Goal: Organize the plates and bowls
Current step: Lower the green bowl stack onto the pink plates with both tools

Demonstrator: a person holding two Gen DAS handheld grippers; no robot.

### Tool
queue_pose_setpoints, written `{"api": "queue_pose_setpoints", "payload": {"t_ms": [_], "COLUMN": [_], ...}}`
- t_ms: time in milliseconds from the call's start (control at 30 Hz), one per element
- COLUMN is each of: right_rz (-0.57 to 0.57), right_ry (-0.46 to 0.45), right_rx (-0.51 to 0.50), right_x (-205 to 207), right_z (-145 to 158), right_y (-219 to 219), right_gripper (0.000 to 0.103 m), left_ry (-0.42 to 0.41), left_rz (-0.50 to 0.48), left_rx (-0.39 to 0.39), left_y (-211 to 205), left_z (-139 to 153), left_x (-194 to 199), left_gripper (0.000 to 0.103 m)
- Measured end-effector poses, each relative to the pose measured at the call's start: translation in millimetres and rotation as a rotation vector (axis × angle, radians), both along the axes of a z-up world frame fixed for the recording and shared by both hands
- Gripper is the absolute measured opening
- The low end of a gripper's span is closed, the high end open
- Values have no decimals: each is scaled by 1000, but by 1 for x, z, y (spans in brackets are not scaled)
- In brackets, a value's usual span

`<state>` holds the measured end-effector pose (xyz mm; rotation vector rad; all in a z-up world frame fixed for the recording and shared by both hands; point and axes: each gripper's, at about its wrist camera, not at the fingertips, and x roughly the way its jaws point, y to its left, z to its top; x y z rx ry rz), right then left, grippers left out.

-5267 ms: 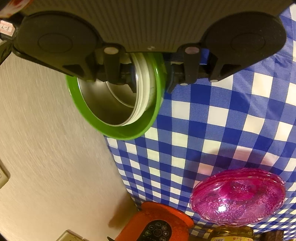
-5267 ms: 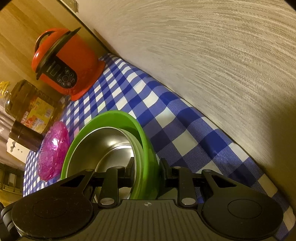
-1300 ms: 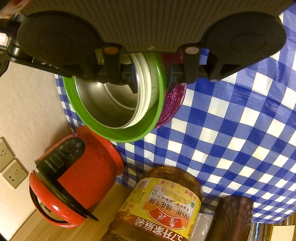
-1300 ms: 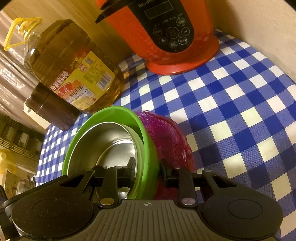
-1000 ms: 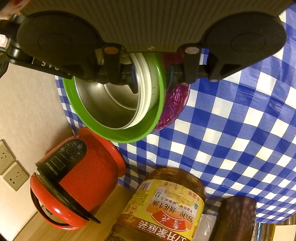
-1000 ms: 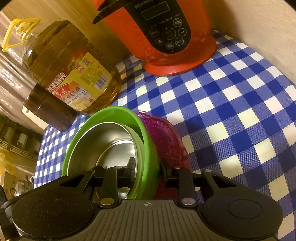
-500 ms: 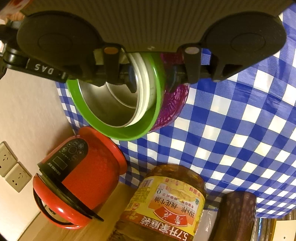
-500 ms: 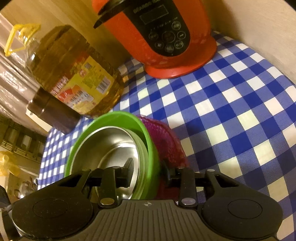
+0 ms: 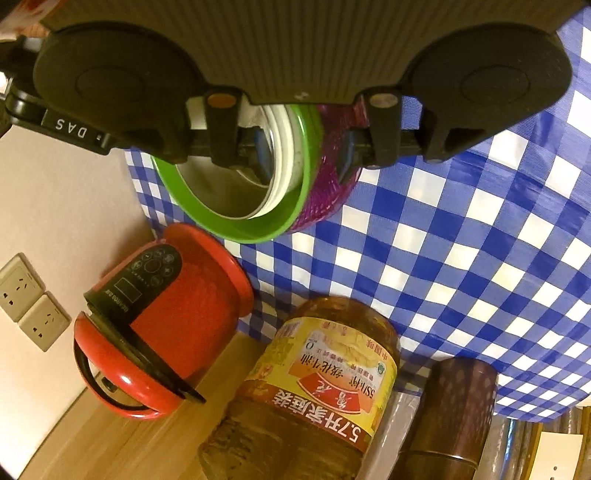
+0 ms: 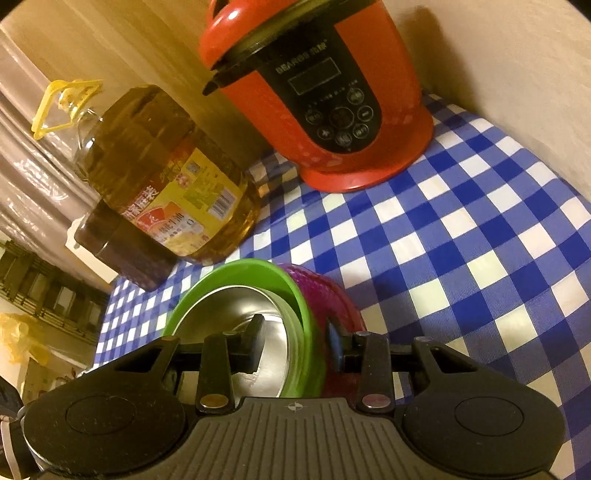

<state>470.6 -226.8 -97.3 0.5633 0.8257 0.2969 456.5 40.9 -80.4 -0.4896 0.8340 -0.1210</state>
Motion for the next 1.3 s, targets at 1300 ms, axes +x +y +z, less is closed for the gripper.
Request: {"api": "queue_pose_setpoints", "payload": {"t_ms": [1300], "right_rz": [-39], "right_ry": [-17], "right_rx": [7], "right_x": [-7], "right_z": [0], "right_y": [-10], "right_gripper": [36], "left_ry": [-17], "left_rz": [66], "left_rx": [-54], "left_y": [21], "left_z": [1], "left_x": [-3], "left_gripper": [33]}}
